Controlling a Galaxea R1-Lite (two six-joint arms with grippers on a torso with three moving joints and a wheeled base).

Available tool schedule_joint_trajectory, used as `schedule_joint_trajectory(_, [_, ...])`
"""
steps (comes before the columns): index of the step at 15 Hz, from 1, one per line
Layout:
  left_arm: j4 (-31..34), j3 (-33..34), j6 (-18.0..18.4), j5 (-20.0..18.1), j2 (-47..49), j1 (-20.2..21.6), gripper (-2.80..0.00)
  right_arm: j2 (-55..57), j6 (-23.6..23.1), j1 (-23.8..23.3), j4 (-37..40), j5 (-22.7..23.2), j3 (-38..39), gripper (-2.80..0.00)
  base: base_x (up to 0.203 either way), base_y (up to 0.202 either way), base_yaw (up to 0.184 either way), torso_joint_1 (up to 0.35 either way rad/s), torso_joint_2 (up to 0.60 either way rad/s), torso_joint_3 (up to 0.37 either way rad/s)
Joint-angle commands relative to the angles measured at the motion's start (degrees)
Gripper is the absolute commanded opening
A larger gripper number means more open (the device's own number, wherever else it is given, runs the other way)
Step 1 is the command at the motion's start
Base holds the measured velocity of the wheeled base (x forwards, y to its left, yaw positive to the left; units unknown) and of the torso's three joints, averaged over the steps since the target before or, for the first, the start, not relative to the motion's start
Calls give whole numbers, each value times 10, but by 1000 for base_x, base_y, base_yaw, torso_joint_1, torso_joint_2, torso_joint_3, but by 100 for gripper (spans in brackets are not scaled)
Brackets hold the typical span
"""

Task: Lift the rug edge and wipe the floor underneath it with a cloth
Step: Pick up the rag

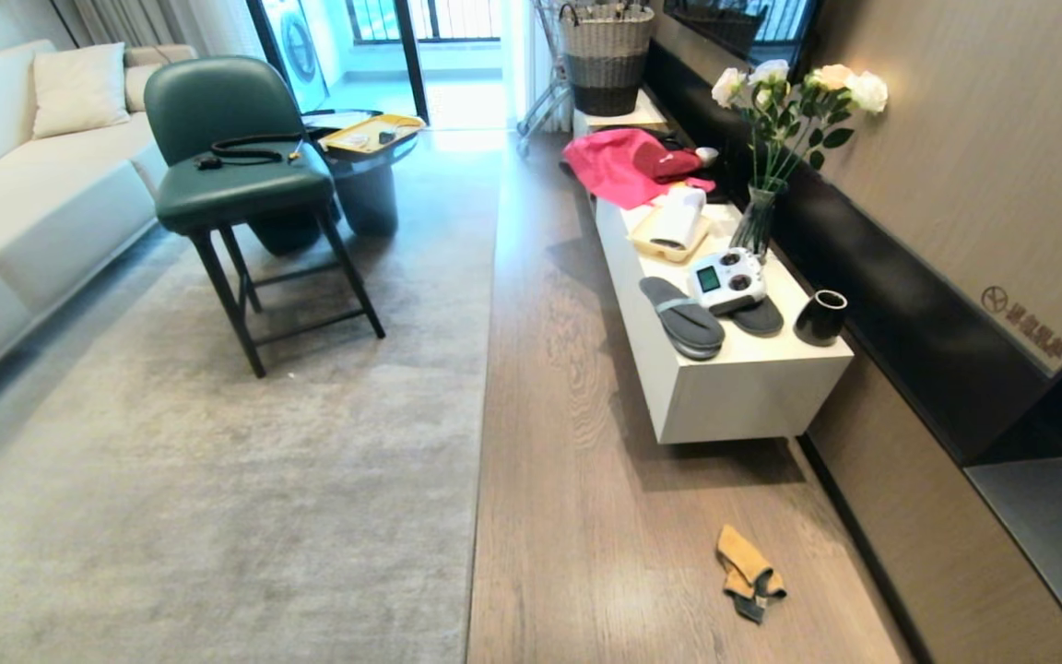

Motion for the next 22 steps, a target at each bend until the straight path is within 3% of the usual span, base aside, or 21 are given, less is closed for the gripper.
schedule_joint_trajectory(1, [0,0,0,0,0,0,-280,1,0,0,0,0,0,-280,0,0,0,-95,485,384])
schedule_joint_trajectory(13, [0,0,0,0,0,0,-280,1,-1,0,0,0,0,-280,0,0,0,-17,426,412])
schedule_joint_trajectory(22, [0,0,0,0,0,0,-280,1,-1,0,1,1,0,-280,0,0,0,7,18,26])
